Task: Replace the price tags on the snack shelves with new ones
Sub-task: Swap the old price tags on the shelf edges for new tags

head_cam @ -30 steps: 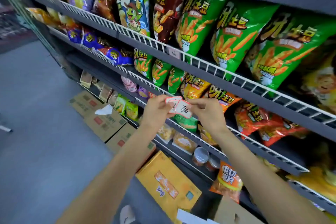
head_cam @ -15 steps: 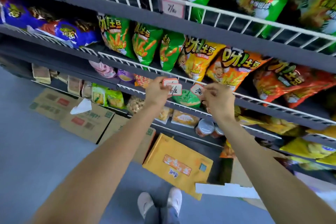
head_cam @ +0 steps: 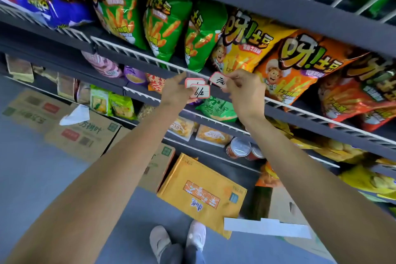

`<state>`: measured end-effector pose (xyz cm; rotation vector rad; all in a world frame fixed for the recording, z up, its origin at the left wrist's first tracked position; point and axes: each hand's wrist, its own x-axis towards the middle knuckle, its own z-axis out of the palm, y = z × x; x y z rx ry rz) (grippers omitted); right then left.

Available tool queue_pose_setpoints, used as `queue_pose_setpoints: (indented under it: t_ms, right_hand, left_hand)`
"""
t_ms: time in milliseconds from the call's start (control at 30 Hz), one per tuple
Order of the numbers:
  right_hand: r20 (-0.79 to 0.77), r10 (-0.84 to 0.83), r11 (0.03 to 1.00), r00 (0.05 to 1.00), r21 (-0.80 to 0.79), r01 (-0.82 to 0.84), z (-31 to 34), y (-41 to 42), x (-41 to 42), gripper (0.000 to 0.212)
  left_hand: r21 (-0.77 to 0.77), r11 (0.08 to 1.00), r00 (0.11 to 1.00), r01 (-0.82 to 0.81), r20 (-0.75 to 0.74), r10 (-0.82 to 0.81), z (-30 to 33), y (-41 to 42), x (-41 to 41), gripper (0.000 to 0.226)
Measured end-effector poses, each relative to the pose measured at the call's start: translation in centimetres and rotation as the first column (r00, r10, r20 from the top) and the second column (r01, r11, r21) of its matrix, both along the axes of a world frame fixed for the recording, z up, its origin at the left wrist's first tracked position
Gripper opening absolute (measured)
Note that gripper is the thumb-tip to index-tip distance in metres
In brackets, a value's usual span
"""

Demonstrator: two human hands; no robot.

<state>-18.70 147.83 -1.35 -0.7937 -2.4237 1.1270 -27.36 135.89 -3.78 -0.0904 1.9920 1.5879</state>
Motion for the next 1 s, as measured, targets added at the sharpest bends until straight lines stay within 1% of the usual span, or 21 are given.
queue_pose_setpoints:
  t_ms: [67,200,300,400,533,633,667,733,767,833,933,1000]
  right_hand:
    - [-0.023,0.031,0.999,0.999,0.021,-0.030,-0.2,-0.3,-0.6,0.014]
    - [-0.053,0.071,0.986,0.996,0.152,-0.062,-0.7,-1.1,-1.9,0.014]
    - [-0.078,0.092,0.969,0.993,0.237,-0.071,-1.3,-1.4,-2.8,0.015]
    - [-0.074,0.113,0.951,0.991,0.297,-0.087,-1.9,-1.5,-3.4,0.016]
    - [-0.058,0.153,0.918,0.986,0.378,-0.120,-3.1,-1.9,-4.3,0.015]
    - [-0.070,0.175,0.881,0.982,0.457,-0.124,-3.8,-2.1,-4.6,0.013]
    - [-0.050,0.179,0.866,0.983,0.481,-0.133,-4.0,-2.1,-4.6,0.013]
    - [0.043,0.168,0.830,0.985,0.533,-0.165,-4.3,-2.0,-4.5,0.013]
    - [0.082,0.156,0.807,0.984,0.565,-0.174,-4.3,-2.0,-4.5,0.012]
    - [0.105,0.155,0.739,0.982,0.647,-0.186,-4.2,-1.8,-4.6,0.005]
    - [0.139,0.166,0.613,0.976,0.761,-0.212,-4.0,-2.0,-4.8,0.017]
    - [0.161,0.162,0.573,0.974,0.788,-0.226,-4.3,-2.0,-4.9,0.022]
  left_hand:
    - [-0.016,0.999,0.999,0.027,-0.046,-0.028,-0.3,-0.3,-0.2,0.055]
    - [-0.116,0.988,0.977,0.098,-0.178,-0.118,-0.9,-1.4,-0.4,0.055]
    - [-0.250,0.951,0.911,0.183,-0.320,-0.260,-1.7,-2.6,-0.8,0.052]
    - [-0.361,0.906,0.841,0.221,-0.401,-0.365,-1.3,-3.5,-0.8,0.049]
    - [-0.427,0.865,0.786,0.263,-0.426,-0.449,-0.4,-3.9,-0.8,0.050]
    - [-0.432,0.860,0.793,0.273,-0.405,-0.455,0.4,-4.0,-0.6,0.050]
    - [-0.432,0.858,0.794,0.279,-0.399,-0.459,0.6,-4.0,-0.5,0.050]
    - [-0.438,0.852,0.787,0.286,-0.401,-0.470,0.5,-4.0,-0.7,0.050]
    - [-0.444,0.850,0.783,0.283,-0.405,-0.472,0.4,-4.1,-0.8,0.050]
    - [-0.447,0.850,0.781,0.279,-0.409,-0.472,0.1,-4.1,-1.0,0.050]
    - [-0.453,0.847,0.782,0.277,-0.406,-0.473,-0.2,-4.1,-1.3,0.051]
    - [-0.446,0.850,0.789,0.279,-0.398,-0.468,-0.4,-4.1,-1.4,0.051]
